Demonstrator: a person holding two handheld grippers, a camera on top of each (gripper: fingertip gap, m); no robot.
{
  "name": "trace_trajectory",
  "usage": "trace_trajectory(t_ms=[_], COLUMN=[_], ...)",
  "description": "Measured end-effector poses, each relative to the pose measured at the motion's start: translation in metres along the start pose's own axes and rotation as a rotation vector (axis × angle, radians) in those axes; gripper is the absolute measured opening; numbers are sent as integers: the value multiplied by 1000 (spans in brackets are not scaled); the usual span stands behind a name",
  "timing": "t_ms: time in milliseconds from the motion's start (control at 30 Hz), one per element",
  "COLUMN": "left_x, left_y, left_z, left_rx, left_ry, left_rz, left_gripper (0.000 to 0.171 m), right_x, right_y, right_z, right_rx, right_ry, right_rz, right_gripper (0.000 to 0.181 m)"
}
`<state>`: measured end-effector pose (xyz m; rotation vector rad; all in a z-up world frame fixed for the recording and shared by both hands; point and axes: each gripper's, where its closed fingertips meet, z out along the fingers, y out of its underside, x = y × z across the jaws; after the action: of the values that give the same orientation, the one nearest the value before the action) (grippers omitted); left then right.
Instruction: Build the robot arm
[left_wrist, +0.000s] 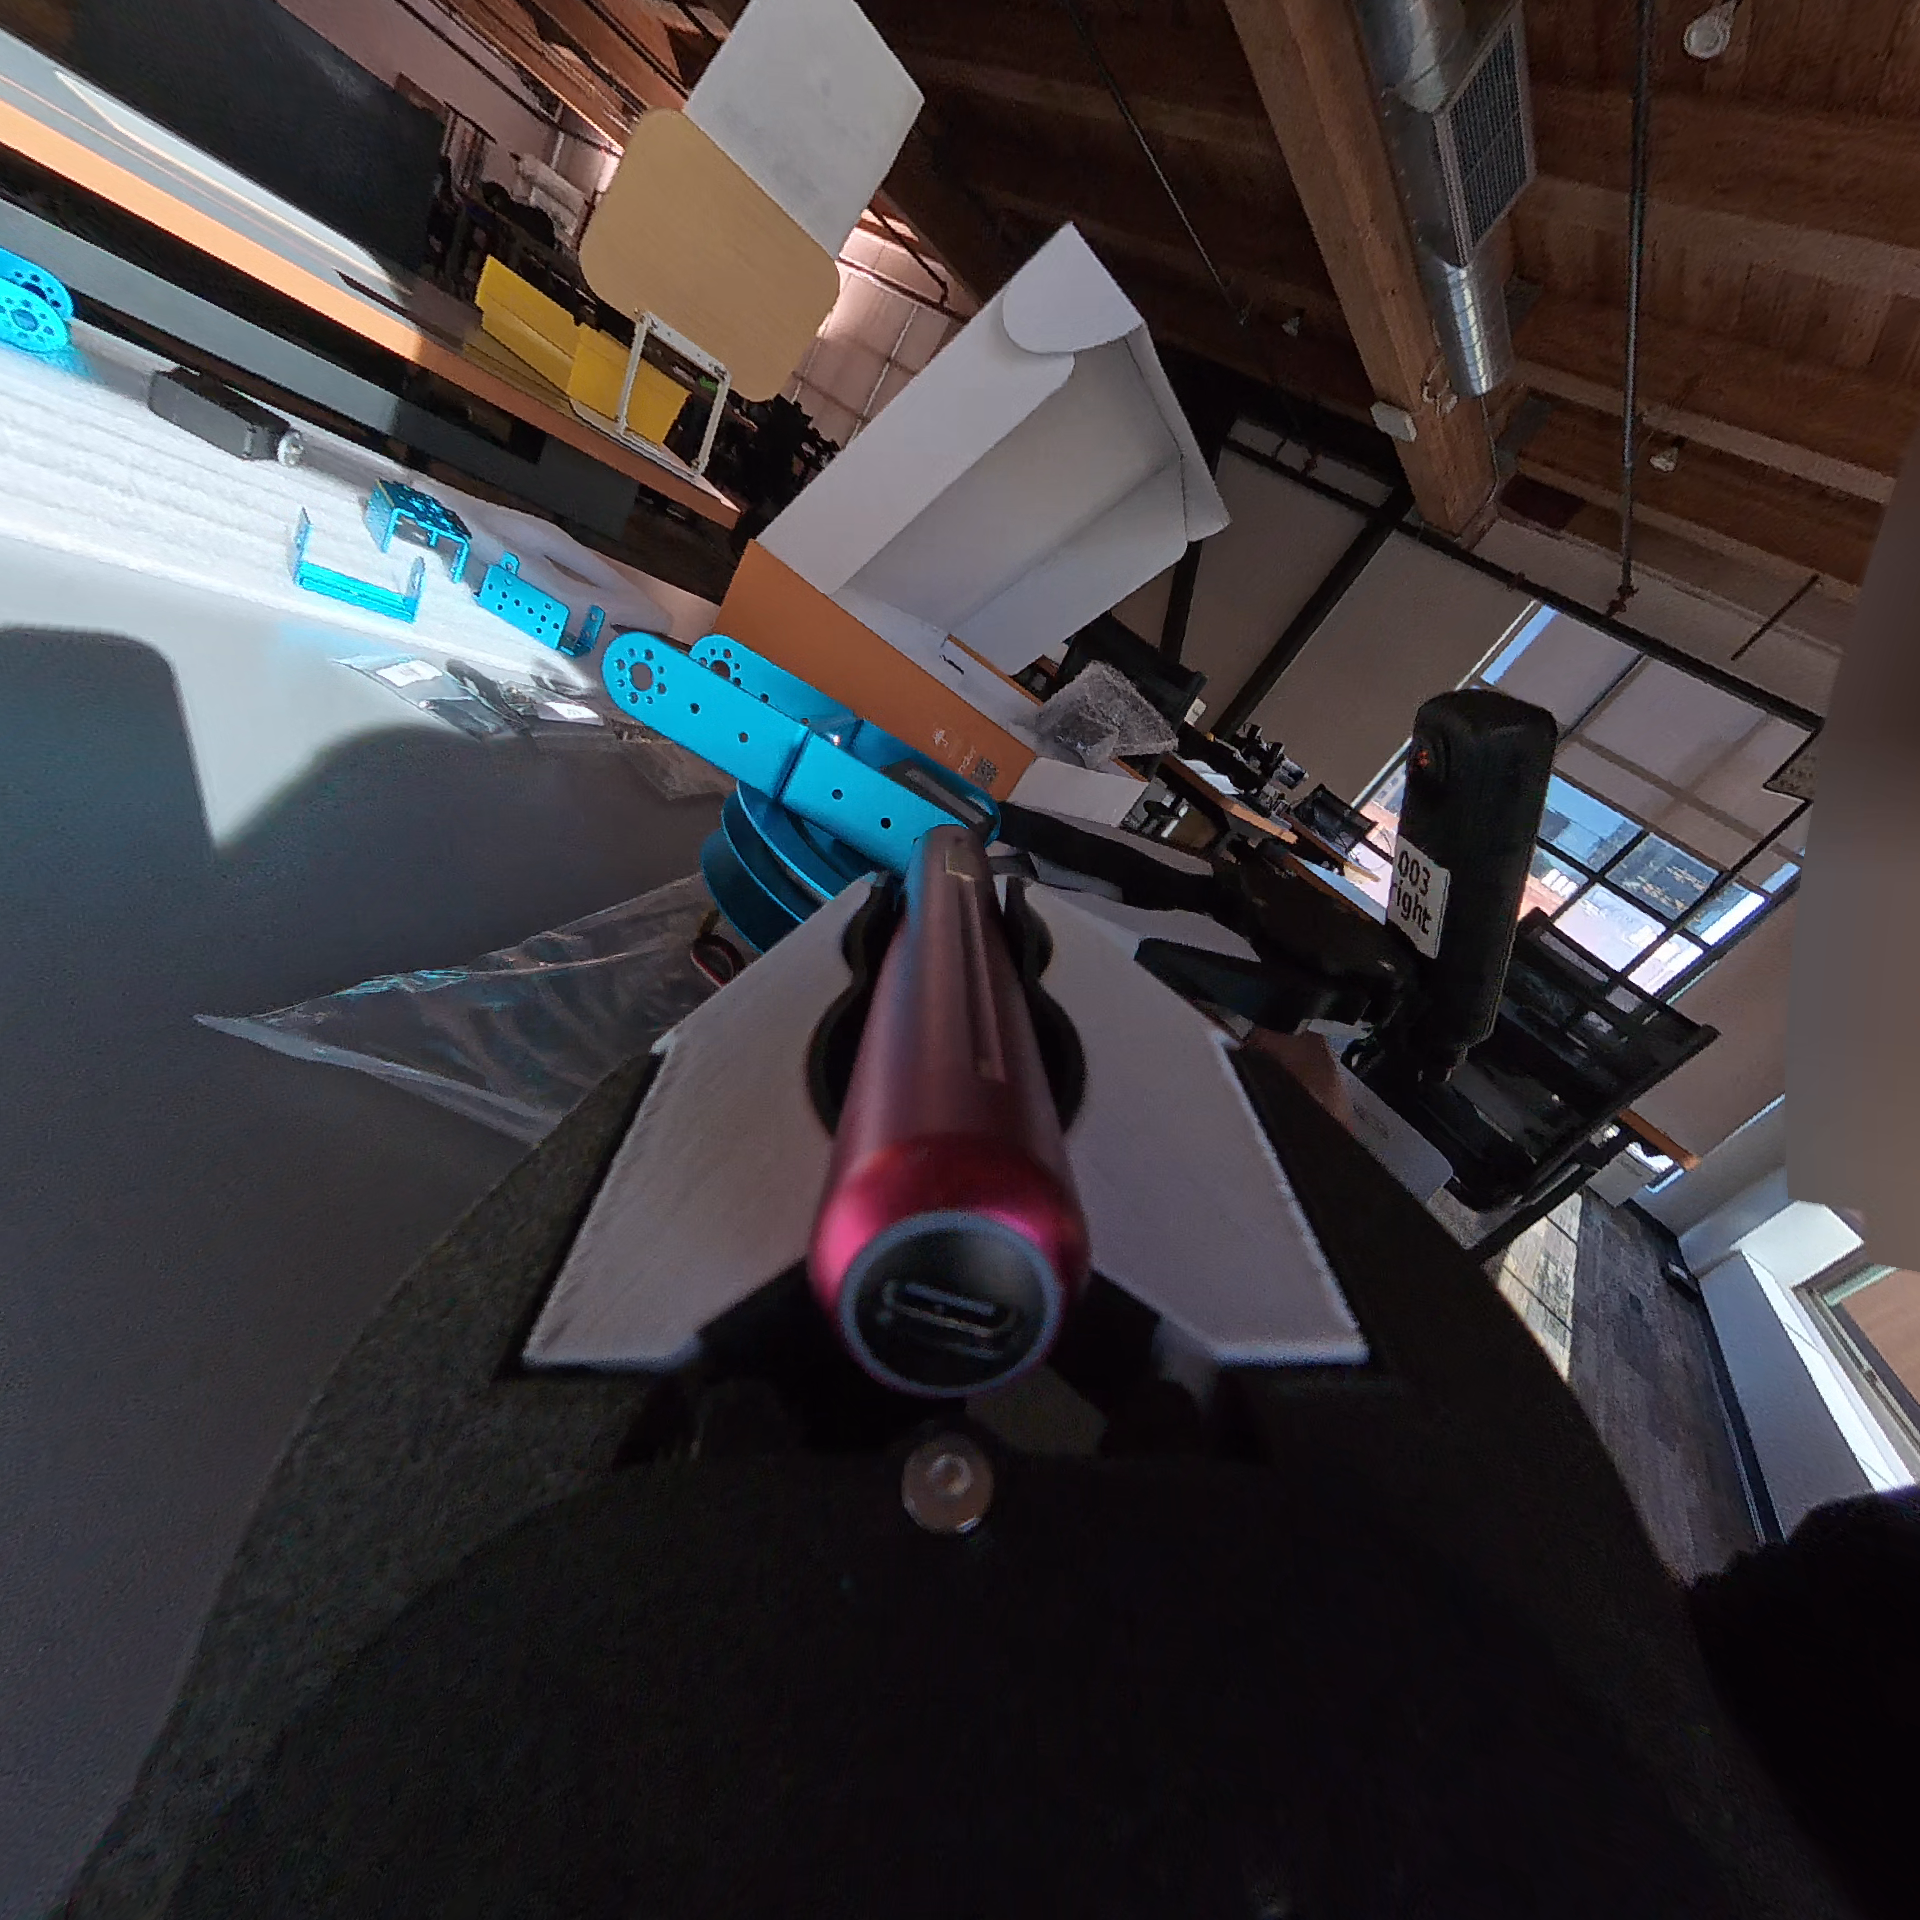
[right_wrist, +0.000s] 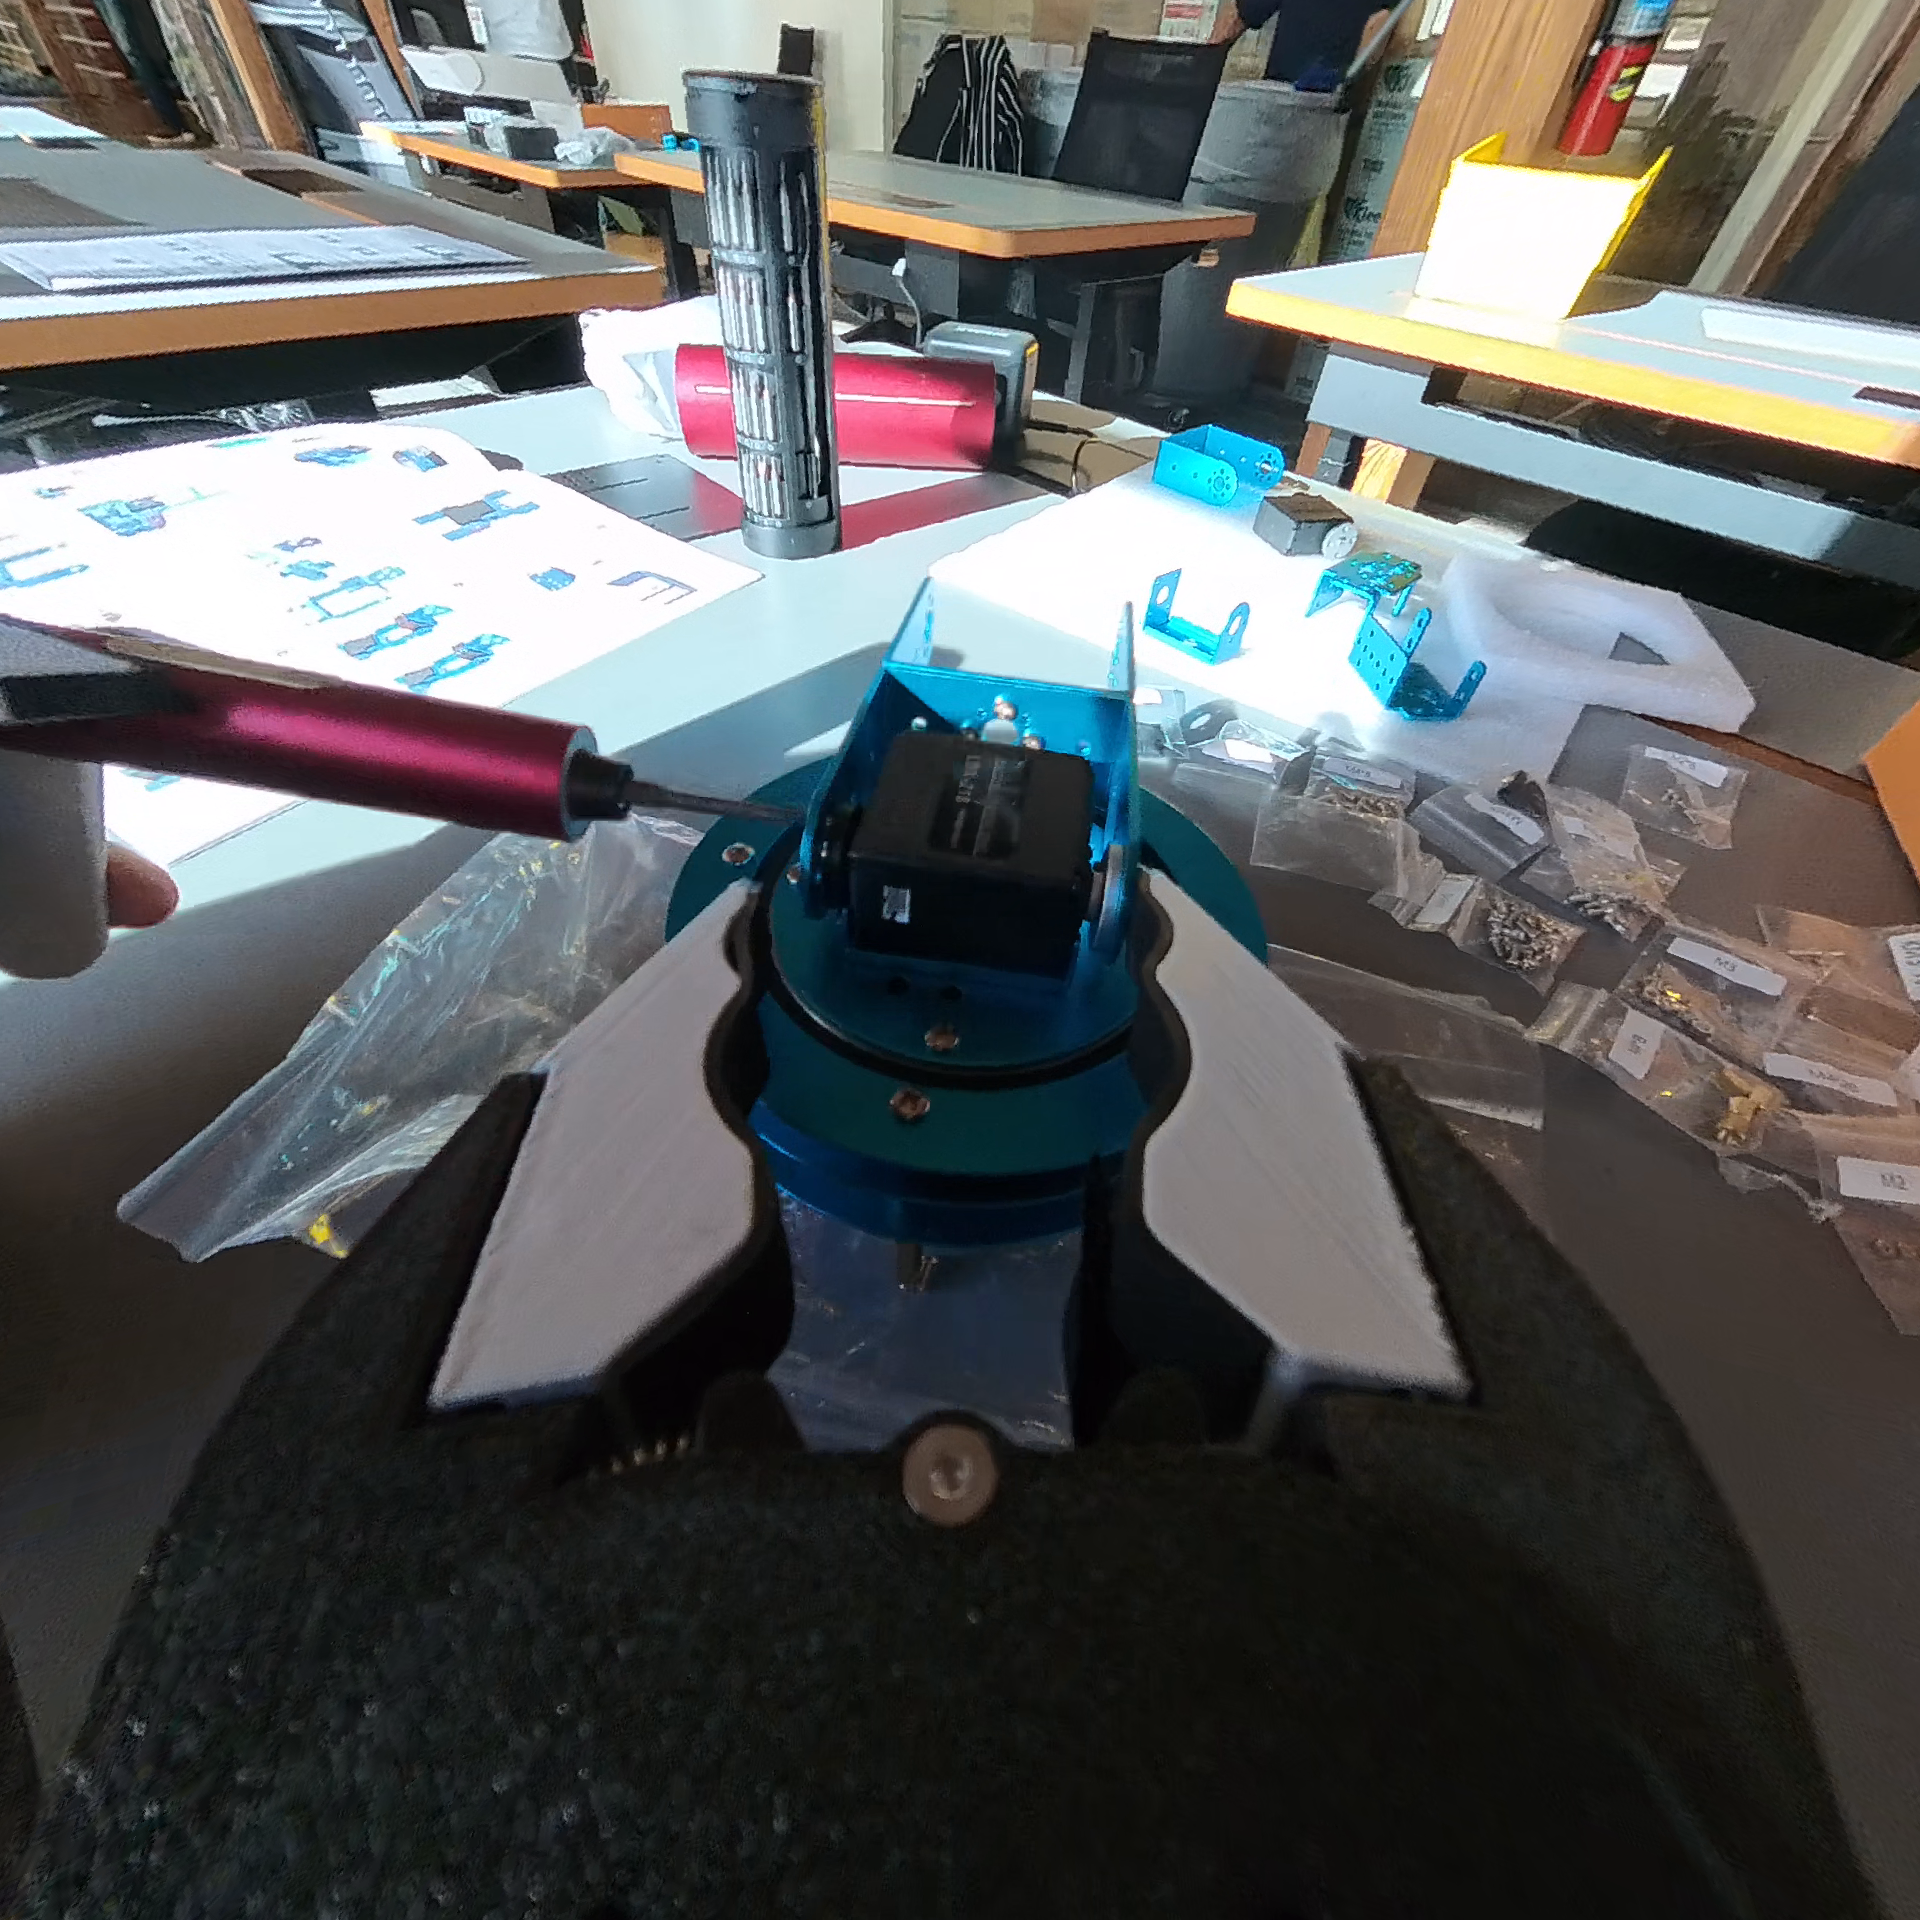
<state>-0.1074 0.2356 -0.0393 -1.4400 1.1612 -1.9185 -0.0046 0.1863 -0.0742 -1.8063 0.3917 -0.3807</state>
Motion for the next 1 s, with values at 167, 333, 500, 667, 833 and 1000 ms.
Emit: trace_trajectory(t_ms=[167,333,500,667,833,1000], left_x=[-5,-8,-9,-9,-6,-4], left_y=[-5,-5,-6,-4,-2,-2], left_z=[2,5,5,4,7,10], left_rx=[-50,-69,-101,-95,-79,-88], left_ry=[56,74,96,99,76,65], left_rz=[-40,-53,-60,-72,-39,-63], left_gripper=[19,21,21,21,21,21], right_x=[-3,-3,-3,-4,2,15], right_y=[0,0,2,2,2,-13], right_z=[-1,1,-1,-2,-1,-19], right_rx=[-6,-50,-86,-91,-79,-35], right_ry=[-38,-87,-103,-107,-111,-138], right_rz=[20,23,-2,7,-18,-199], right_gripper=[72,76,76,76,72,85])
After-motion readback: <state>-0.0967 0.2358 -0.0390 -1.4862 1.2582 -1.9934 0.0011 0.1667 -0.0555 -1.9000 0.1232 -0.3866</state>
